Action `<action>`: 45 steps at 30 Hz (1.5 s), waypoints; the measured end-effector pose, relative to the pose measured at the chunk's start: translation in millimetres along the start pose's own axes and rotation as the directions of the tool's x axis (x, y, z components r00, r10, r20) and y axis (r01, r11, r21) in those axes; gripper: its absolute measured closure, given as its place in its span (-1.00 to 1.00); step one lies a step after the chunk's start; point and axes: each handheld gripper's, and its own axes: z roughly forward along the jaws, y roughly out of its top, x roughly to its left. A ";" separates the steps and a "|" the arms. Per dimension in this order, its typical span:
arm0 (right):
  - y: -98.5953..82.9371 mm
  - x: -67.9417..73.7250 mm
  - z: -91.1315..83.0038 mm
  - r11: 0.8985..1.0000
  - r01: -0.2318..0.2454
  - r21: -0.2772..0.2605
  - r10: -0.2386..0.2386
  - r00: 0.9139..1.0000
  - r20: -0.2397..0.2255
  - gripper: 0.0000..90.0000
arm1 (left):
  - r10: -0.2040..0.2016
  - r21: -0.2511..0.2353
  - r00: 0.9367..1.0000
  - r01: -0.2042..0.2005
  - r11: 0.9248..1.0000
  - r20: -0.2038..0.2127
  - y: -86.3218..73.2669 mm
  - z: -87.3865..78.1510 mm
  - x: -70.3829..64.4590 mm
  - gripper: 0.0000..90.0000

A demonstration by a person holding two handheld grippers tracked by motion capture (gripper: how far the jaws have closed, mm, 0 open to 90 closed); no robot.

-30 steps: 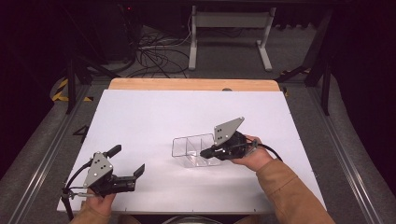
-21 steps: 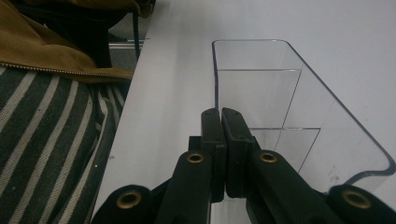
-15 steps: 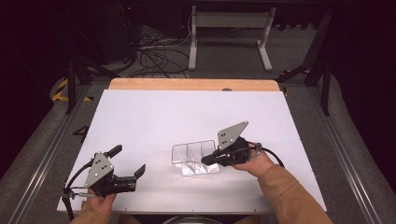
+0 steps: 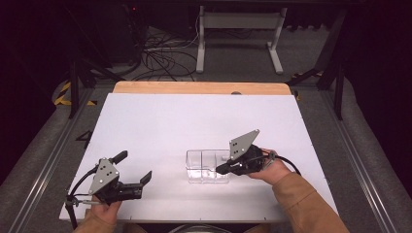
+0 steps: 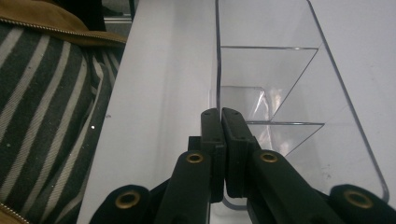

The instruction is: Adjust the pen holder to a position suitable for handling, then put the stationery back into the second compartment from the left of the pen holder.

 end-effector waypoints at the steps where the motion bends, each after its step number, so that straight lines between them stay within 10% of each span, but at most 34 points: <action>1: 0.0 0.0 0.0 1.000 0.000 0.000 0.000 1.000 0.000 0.98 | -0.002 0.000 1.000 0.002 1.000 0.001 0.1 0.0 -0.3 -0.96; 17: 1.2 3.4 1.9 1.000 -0.007 0.016 0.007 1.000 0.007 0.96 | 0.002 0.002 1.000 -0.002 1.000 0.010 1.1 2.5 -0.7 -0.96; 28: 11.0 7.9 -14.0 0.996 -0.019 -0.085 0.025 0.997 0.073 0.09 | 0.002 -0.003 1.000 -0.002 1.000 0.008 1.9 3.4 0.9 -0.96; 38: 9.3 4.3 -46.3 0.979 -0.069 -0.191 0.108 0.973 0.204 -0.36 | 0.002 0.001 1.000 -0.002 1.000 0.015 2.5 6.1 0.6 -0.96; 45: 0.3 -4.7 -69.7 0.947 -0.137 -0.291 0.220 0.936 0.275 -0.54 | 0.004 -0.003 1.000 -0.004 1.000 0.011 2.7 5.8 1.0 -0.96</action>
